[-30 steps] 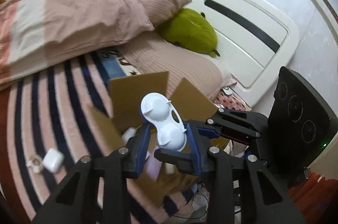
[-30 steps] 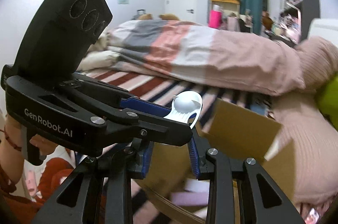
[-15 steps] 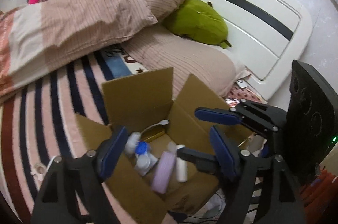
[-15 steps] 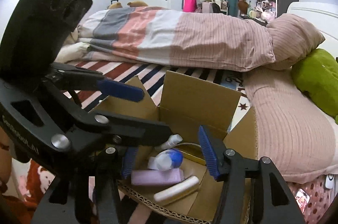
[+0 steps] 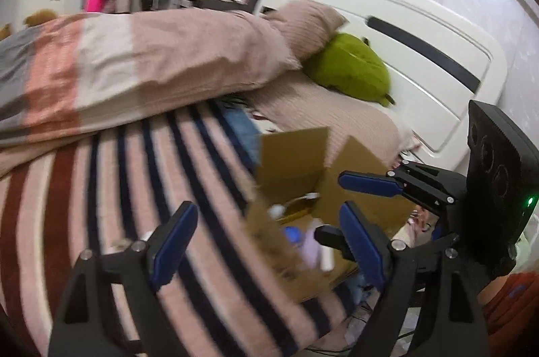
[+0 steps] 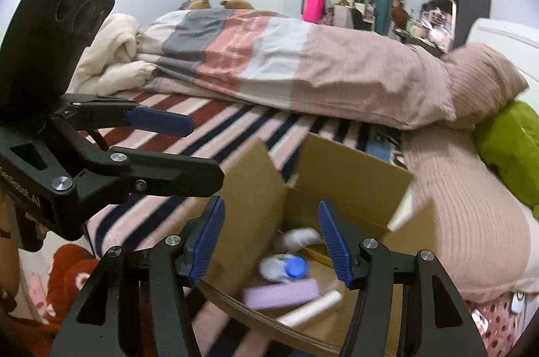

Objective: Organize rigid objects
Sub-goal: 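Move the right tool back over the clear tape roll, then close the right tool on the tape roll and lift it, then lower the tape roll into the cardboard box and open the right tool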

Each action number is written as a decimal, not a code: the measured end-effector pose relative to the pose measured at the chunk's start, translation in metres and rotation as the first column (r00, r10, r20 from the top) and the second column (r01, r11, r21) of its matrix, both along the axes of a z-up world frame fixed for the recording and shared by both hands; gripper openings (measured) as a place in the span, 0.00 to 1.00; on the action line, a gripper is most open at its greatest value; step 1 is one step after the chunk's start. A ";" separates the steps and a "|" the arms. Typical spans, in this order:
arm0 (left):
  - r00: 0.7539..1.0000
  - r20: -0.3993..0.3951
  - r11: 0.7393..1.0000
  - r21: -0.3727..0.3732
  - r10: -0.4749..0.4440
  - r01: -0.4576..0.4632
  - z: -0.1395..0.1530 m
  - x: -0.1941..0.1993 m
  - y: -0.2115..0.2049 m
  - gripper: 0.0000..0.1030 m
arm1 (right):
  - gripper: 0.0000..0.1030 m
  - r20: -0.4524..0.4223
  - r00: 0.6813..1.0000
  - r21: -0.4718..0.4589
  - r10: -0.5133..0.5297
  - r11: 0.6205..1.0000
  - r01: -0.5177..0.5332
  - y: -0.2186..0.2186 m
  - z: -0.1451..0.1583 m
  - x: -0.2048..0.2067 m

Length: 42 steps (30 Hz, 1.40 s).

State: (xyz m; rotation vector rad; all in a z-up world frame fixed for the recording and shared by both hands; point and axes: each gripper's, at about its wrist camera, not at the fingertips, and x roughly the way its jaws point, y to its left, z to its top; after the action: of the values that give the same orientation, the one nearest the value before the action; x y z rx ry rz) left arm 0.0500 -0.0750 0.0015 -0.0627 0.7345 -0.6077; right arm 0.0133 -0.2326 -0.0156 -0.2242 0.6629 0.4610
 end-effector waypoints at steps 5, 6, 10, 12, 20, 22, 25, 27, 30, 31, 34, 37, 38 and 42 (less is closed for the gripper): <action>0.987 0.019 0.987 0.011 0.160 -0.160 -0.004 -0.008 0.085 0.81 | 0.53 -0.007 0.993 0.018 0.116 0.993 -0.116 0.066 0.003 0.007; 0.982 0.014 0.982 0.013 0.188 -0.188 -0.007 -0.009 0.100 0.81 | 0.55 -0.014 0.990 0.019 0.143 0.990 -0.142 0.081 0.002 0.009; 0.958 -0.007 0.957 0.039 0.288 -0.288 -0.026 -0.011 0.152 0.81 | 0.64 -0.068 0.969 0.019 0.236 0.972 -0.236 0.142 -0.017 0.022; 0.946 -0.028 0.946 0.043 0.321 -0.320 -0.041 -0.013 0.173 0.81 | 0.64 -0.113 0.961 0.017 0.253 0.968 -0.252 0.166 -0.037 0.033; 0.917 -0.122 0.925 0.035 0.379 -0.377 -0.091 -0.010 0.216 0.81 | 0.63 -0.226 0.953 -0.036 0.201 0.976 -0.214 0.206 -0.131 0.095; 0.914 -0.135 0.924 0.039 0.382 -0.380 -0.099 -0.008 0.220 0.81 | 0.63 -0.245 0.955 -0.066 0.165 0.980 -0.186 0.208 -0.151 0.111; 0.912 -0.148 0.924 0.037 0.382 -0.381 -0.106 -0.005 0.222 0.81 | 0.63 -0.232 0.962 -0.111 0.146 0.978 -0.175 0.211 -0.166 0.126; 0.913 -0.153 0.925 0.034 0.379 -0.378 -0.108 -0.002 0.222 0.81 | 0.58 -0.231 0.961 -0.129 0.151 0.974 -0.185 0.213 -0.170 0.132; 0.915 -0.158 0.928 0.032 0.372 -0.372 -0.110 0.000 0.218 0.81 | 0.36 -0.243 0.956 -0.161 0.165 0.965 -0.207 0.218 -0.177 0.137; 0.916 -0.158 0.929 0.032 0.369 -0.369 -0.109 0.000 0.217 0.81 | 0.36 -0.258 0.951 -0.160 0.171 0.963 -0.217 0.219 -0.177 0.137; 0.922 -0.157 0.934 0.024 0.355 -0.356 -0.105 -0.001 0.212 0.81 | 0.36 -0.242 0.952 -0.167 0.188 0.958 -0.232 0.221 -0.169 0.127; 0.937 -0.149 0.947 -0.011 0.317 -0.322 -0.092 -0.002 0.203 0.81 | 0.36 -0.213 0.948 -0.133 0.237 0.954 -0.268 0.219 -0.148 0.106; 0.944 -0.146 0.952 -0.031 0.296 -0.304 -0.087 -0.002 0.197 0.81 | 0.36 -0.197 0.946 -0.118 0.256 0.952 -0.282 0.219 -0.139 0.098; 0.973 -0.125 0.974 -0.097 0.193 -0.205 -0.061 -0.006 0.163 0.78 | 0.36 -0.101 0.939 -0.069 0.330 0.939 -0.337 0.212 -0.089 0.057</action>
State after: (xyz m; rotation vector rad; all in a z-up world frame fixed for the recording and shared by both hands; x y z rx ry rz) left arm 0.0437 0.0884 -0.0598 -0.2718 0.7944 -0.4541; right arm 0.0705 -0.0204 -0.1042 -0.4031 0.7347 0.7732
